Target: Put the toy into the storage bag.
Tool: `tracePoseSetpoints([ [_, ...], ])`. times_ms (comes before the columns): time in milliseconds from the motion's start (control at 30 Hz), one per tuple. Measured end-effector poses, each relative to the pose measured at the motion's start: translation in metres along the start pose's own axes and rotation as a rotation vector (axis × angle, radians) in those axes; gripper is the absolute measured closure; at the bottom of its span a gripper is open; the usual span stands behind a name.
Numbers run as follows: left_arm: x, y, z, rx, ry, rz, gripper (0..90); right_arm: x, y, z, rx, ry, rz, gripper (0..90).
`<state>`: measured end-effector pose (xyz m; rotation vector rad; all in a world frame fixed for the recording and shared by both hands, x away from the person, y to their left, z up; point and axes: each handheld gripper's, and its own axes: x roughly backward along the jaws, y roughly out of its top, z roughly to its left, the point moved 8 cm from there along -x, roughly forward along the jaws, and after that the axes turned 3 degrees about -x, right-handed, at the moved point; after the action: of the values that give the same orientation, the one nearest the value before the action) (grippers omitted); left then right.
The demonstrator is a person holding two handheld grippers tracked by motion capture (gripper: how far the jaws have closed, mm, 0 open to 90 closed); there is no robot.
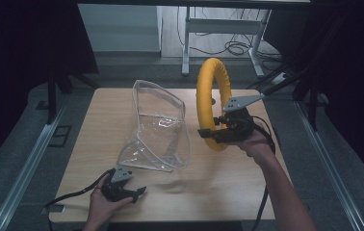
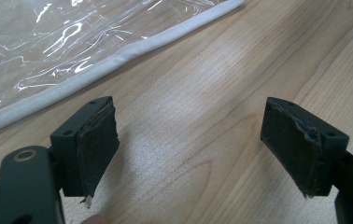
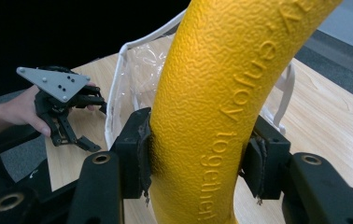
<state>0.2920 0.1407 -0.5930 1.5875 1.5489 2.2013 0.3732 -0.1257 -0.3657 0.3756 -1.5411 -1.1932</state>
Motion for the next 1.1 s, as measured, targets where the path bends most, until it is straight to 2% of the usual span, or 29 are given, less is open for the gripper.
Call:
tracePoseSetpoints([
  [667, 0.000, 0.000, 0.000, -0.001, 0.000, 0.001, 18.8, 0.001, 0.018, 0.014, 0.023, 0.026, -0.041, 49.5],
  [1100, 0.000, 0.000, 0.000, -0.001, -0.002, 0.005, 18.8, 0.002, 0.034, 0.031, 0.066, 0.059, -0.072, 49.4],
])
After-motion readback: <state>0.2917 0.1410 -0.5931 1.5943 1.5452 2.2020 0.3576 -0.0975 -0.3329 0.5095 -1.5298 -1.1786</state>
